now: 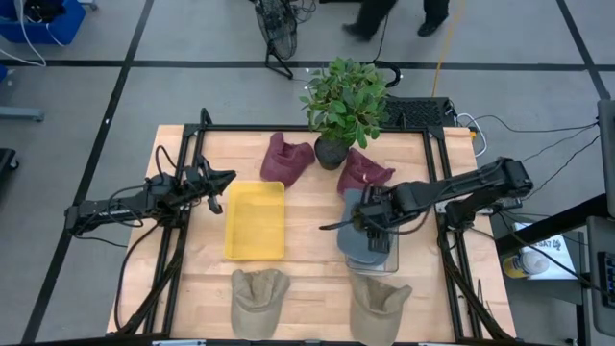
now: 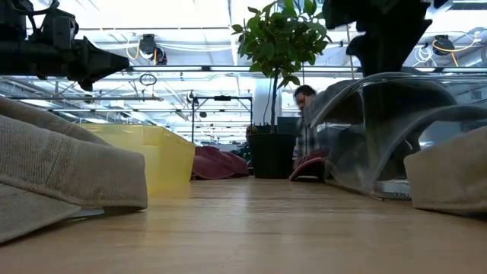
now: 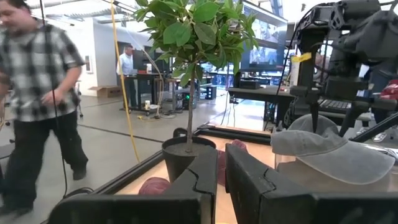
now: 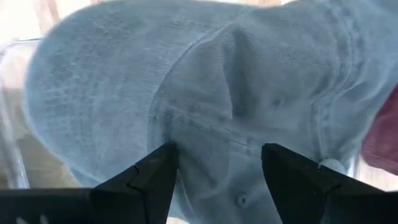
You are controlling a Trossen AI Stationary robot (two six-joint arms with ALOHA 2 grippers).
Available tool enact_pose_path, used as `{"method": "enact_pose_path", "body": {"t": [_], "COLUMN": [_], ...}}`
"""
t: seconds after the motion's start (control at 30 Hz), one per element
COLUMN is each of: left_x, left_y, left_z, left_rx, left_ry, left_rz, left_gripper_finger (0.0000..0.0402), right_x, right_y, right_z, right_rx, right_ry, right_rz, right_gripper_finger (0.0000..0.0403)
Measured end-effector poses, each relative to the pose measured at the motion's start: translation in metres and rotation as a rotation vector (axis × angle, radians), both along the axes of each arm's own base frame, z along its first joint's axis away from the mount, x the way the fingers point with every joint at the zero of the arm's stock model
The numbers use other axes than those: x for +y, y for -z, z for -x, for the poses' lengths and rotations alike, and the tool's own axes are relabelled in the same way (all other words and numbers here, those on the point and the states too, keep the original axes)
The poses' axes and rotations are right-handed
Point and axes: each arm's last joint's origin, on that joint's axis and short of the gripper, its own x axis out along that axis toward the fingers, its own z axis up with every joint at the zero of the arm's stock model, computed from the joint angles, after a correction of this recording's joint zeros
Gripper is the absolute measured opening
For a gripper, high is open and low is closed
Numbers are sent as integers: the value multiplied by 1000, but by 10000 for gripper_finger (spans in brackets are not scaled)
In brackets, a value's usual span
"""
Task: Pick & Place hat
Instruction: Put the blue cap into the transparent bin
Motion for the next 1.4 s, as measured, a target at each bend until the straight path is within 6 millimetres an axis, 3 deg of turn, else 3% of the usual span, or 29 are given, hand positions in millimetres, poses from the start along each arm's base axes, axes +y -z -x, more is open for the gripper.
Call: {"method": "enact_pose_path", "body": {"t": [0.13, 0.23, 0.5, 0.7, 1.13, 1.4], "left_x": [0, 0, 0, 0, 0, 0], "left_y": [0, 0, 0, 0, 0, 0], "left_z": [0, 0, 0, 0, 0, 0], "left_rx": [1, 1, 1, 2, 2, 1], "left_ry": [0, 0, 0, -1, -1, -1], "left_rz": [-2, -2, -2, -5, -5, -4], "left_gripper_finger": [37, 37, 37, 37, 37, 37], "right_x": [-3, -6, -5, -5, 3, 3], "right_y": [6, 6, 4, 0, -67, -65], "right_z": [-4, -3, 0, 4, 11, 16], "right_rx": [37, 48, 54, 105, 63, 154], "right_ry": [13, 23, -107, -181, -371, -371], "right_rz": [-10, -9, 9, 23, 64, 44], "right_gripper_finger": [218, 195, 16, 6, 2, 1]}}
